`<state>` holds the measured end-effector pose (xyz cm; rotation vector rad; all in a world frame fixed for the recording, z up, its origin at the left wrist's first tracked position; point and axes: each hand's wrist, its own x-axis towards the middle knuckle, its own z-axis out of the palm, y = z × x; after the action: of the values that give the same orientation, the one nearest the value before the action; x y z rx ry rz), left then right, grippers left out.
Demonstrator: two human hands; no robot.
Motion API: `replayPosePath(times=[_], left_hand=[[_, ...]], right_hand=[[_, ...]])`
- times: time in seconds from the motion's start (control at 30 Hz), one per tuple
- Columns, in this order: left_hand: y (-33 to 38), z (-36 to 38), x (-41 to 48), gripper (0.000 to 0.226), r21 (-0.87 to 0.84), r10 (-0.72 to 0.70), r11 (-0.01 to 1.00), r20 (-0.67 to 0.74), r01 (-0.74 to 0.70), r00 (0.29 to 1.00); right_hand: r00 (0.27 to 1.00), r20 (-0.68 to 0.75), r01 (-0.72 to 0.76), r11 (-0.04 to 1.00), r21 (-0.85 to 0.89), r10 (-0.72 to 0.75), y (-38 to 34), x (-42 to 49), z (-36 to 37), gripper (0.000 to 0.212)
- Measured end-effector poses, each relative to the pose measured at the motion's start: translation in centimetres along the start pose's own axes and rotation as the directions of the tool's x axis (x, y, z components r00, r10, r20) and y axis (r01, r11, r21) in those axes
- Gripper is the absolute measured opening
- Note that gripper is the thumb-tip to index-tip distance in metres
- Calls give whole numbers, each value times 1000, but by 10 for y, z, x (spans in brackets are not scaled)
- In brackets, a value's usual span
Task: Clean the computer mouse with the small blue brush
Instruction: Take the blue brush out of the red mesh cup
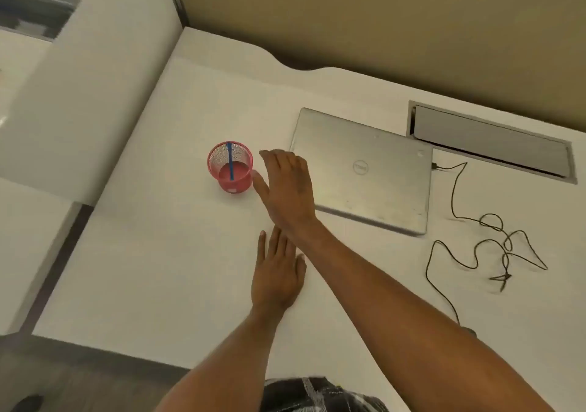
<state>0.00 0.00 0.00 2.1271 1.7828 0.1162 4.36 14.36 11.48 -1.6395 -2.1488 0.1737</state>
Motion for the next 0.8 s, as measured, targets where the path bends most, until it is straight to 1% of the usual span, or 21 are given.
replayPosePath(times=[0.03, 0.07, 0.17, 0.23, 0.47, 0.63, 0.8], left_hand=[[-1, -1, 1, 62, -3, -17, 1000, 6, 17, 1000], [-2, -2, 2, 61, -33, -38, 999, 7, 39, 999], [-1, 5, 2, 61, -21, -24, 999, -1, 24, 1000], [-2, 6, 3, 62, -12, -19, 1000, 34, 19, 999], [-2, 13, 3, 64, -45, -26, 999, 1, 26, 1000], [-2, 15, 3, 65, -40, -36, 999, 11, 36, 999], [-2, 18, 4, 66, -46, -39, 998, 15, 40, 999]], right_hand=[[1000, -7, 25, 999, 27, -25, -3, 10, 5, 32], [1000, -4, 17, 999, 37, -17, -9, 20, 6, 28], [999, 7, 33, 999, -26, -32, -20, 47, 16, 22], [998, 29, 52, 996, -79, -50, -24, 57, 24, 21], [989, 115, 113, 974, -196, -92, -30, 81, 46, 23], [985, 139, 137, 954, -267, -103, -31, 86, 53, 18], [982, 155, 144, 964, -222, -111, -29, 83, 48, 18]])
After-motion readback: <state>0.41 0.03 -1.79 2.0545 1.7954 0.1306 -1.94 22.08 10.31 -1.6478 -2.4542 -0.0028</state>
